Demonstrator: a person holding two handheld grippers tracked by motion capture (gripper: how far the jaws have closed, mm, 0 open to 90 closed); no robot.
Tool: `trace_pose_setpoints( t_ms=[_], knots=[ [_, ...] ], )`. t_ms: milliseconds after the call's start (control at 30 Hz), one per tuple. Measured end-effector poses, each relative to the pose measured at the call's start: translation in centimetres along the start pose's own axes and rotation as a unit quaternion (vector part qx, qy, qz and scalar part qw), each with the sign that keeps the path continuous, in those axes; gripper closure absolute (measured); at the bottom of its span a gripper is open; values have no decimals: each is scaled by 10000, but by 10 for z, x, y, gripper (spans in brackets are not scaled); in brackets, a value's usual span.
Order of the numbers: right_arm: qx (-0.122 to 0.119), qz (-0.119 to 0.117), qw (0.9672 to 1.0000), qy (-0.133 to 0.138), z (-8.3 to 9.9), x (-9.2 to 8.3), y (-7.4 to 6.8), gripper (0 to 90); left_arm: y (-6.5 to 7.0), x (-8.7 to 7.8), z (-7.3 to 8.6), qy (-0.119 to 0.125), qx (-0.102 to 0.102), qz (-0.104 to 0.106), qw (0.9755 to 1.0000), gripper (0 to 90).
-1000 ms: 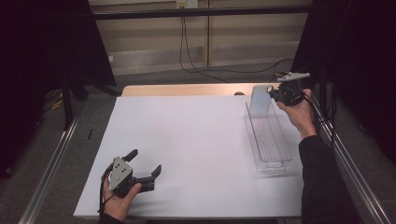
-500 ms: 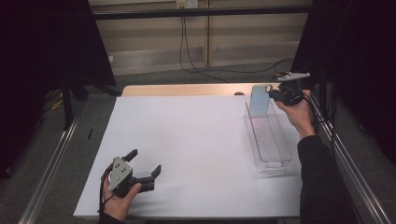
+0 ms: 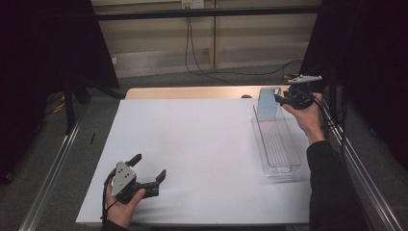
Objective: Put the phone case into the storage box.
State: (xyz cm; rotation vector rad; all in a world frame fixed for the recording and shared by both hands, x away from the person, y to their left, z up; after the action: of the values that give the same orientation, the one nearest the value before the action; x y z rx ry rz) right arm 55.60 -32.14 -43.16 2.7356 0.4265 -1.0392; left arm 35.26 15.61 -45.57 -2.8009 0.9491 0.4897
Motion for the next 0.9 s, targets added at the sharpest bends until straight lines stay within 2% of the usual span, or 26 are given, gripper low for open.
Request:
trace_pose_setpoints(
  t_ms=[333,500,667,900],
  knots=[
    [161,-60,9998,42,1,-3,3,259,0,2,0,4,-24,7,10000,31],
    [60,-111,9999,114,0,-5,0,146,2,6,0,-29,24,52,10000,31],
    [125,-173,9996,177,-1,-5,-3,106,2,9,-1,-30,-19,48,10000,31],
    [310,-166,9991,252,1,-5,-5,85,1,13,-2,-28,57,81,9999,31]
  ],
)
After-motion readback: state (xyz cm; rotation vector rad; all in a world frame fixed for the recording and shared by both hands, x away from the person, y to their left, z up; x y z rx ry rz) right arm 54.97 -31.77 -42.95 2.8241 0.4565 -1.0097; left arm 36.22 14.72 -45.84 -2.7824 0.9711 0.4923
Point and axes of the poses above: each handheld gripper's, and its own axes: x roughly forward along the jaws, z roughly out of its underside, y roughly to its right, the point moved 8 cm from there along x, roughly forward along the jaws, and after that the axes turned 5 degrees about -y, right-handed, at the moved point
